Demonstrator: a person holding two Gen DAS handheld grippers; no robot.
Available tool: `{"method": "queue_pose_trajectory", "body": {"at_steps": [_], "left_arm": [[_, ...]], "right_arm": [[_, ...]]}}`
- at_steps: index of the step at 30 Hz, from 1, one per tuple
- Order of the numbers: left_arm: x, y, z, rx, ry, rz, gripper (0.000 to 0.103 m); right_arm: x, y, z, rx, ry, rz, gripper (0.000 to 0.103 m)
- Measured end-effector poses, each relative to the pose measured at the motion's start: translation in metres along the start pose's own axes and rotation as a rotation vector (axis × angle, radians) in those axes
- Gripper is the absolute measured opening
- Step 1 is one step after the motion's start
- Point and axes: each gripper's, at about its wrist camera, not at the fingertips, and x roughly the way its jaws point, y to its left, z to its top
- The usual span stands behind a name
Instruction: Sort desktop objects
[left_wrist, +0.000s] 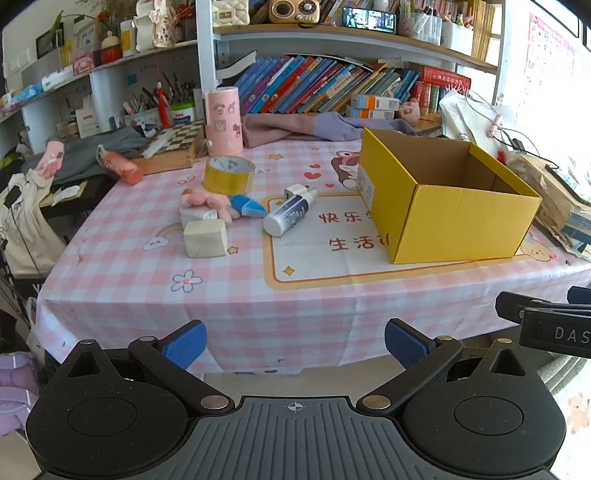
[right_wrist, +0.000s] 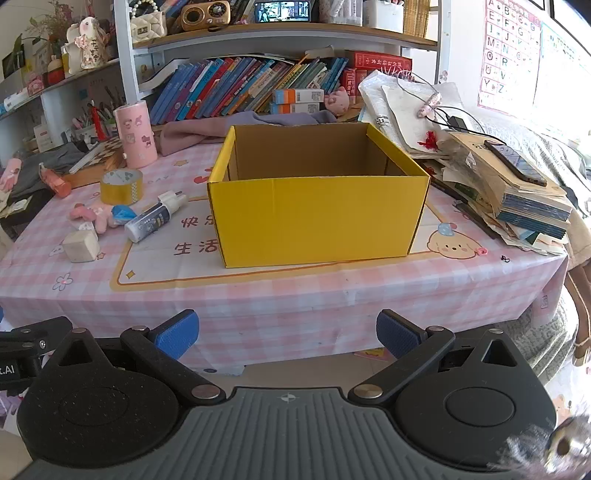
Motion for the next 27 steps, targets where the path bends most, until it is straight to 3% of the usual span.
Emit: {"method": "queue_pose_trajectory", "body": {"at_steps": [27], "left_arm": [[-0.004, -0.0018, 0.0003, 0.006, -0.004, -0.004, 0.103]], "right_arm": [[-0.006, -0.0016, -0.0016, -0.001, -0.013, -0.006, 0.103]]}}
